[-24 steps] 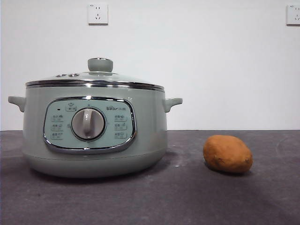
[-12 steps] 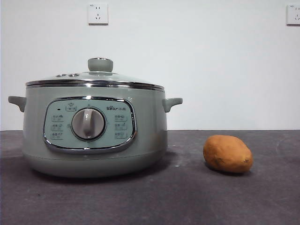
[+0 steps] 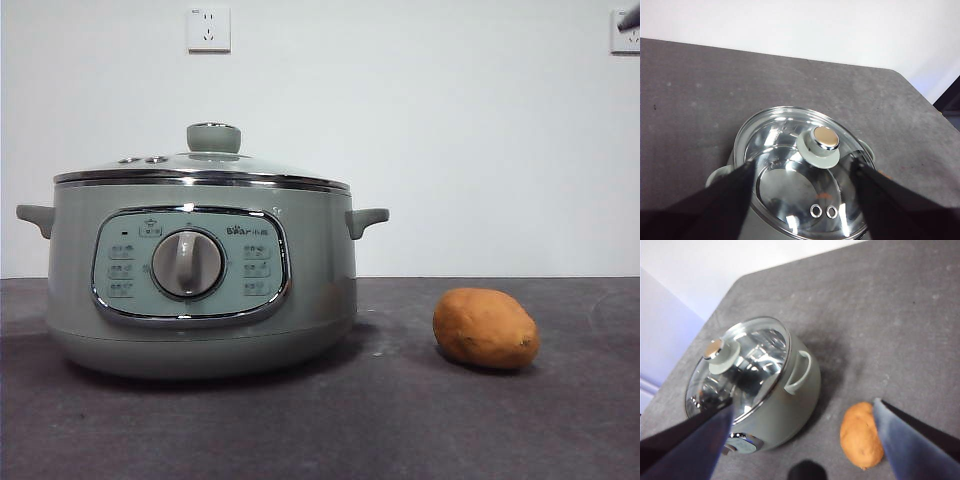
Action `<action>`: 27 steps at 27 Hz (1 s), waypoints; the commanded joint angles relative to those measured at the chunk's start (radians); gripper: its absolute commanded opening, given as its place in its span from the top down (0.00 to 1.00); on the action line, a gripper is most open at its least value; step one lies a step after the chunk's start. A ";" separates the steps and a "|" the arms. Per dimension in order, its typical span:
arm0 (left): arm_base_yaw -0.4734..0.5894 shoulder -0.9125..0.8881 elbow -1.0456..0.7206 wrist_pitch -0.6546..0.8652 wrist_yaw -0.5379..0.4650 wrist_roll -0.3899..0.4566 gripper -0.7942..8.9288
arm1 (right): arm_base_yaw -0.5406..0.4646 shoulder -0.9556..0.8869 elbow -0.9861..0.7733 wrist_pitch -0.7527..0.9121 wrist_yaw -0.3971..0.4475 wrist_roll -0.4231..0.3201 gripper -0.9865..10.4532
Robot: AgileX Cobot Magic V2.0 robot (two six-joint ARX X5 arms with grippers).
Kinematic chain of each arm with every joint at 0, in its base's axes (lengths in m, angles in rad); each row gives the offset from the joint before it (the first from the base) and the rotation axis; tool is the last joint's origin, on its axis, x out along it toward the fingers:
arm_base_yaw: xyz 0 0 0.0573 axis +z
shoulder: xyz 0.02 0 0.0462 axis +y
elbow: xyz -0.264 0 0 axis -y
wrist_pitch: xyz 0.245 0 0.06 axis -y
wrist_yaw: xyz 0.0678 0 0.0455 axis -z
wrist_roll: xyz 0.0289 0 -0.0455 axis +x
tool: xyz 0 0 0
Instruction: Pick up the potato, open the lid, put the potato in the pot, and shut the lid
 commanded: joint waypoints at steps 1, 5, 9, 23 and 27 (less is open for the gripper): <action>0.001 -0.005 0.006 0.003 -0.001 0.014 0.55 | 0.016 0.011 0.006 0.007 0.003 -0.026 0.50; 0.001 -0.005 0.006 0.003 0.000 0.014 0.55 | 0.058 0.046 0.024 0.005 0.042 -0.027 0.50; 0.001 -0.005 0.006 0.004 0.000 0.014 0.55 | 0.150 0.109 0.066 -0.011 0.153 -0.041 0.50; 0.001 -0.005 0.006 0.011 -0.001 0.014 0.55 | 0.390 0.602 0.194 -0.107 0.528 -0.079 0.50; 0.001 -0.005 0.006 0.011 -0.001 0.014 0.55 | 0.390 0.755 0.194 -0.084 0.525 -0.079 0.50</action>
